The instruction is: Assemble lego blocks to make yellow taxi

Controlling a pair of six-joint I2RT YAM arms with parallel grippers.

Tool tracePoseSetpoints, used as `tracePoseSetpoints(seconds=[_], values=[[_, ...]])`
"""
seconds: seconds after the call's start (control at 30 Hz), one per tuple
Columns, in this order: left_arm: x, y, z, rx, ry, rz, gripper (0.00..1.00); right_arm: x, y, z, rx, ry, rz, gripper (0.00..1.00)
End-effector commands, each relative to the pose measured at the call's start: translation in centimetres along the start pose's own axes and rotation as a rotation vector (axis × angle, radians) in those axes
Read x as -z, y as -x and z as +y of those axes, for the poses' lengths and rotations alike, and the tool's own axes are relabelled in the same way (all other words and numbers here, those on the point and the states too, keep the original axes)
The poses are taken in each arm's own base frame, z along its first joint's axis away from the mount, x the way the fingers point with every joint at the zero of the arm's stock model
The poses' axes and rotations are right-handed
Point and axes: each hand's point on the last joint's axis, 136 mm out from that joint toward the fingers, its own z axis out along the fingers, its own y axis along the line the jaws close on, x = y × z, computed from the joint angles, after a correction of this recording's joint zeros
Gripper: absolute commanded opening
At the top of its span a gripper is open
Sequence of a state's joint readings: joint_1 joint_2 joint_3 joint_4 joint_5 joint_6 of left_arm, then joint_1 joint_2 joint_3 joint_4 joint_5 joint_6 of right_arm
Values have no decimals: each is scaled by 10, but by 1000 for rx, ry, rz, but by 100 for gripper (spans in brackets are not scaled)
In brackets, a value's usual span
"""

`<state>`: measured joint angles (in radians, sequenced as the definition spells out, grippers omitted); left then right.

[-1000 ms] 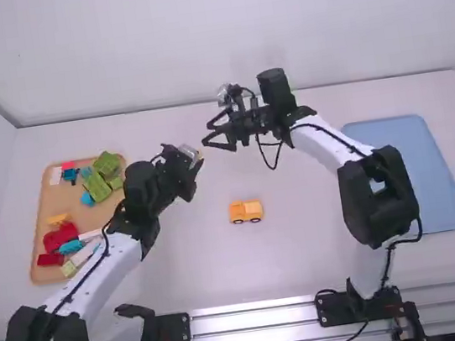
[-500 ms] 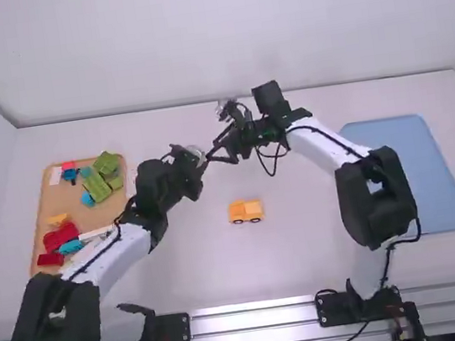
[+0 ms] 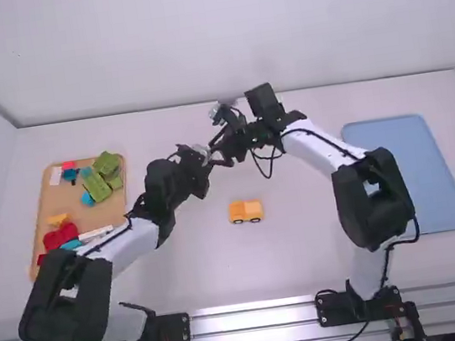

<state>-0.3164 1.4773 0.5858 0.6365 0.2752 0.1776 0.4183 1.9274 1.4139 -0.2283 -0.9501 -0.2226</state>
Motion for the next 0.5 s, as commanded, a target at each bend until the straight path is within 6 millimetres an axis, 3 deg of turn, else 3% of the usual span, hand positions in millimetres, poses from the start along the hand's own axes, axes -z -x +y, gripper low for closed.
tracePoseSetpoints(seconds=[0.0,0.47], values=[[-1,4,-3,23,-2,-19,4,2,7,1,1,-47,1,72],[-1,14,-3,61,5,-59,2,2,-2,1,-32,-44,24,48]])
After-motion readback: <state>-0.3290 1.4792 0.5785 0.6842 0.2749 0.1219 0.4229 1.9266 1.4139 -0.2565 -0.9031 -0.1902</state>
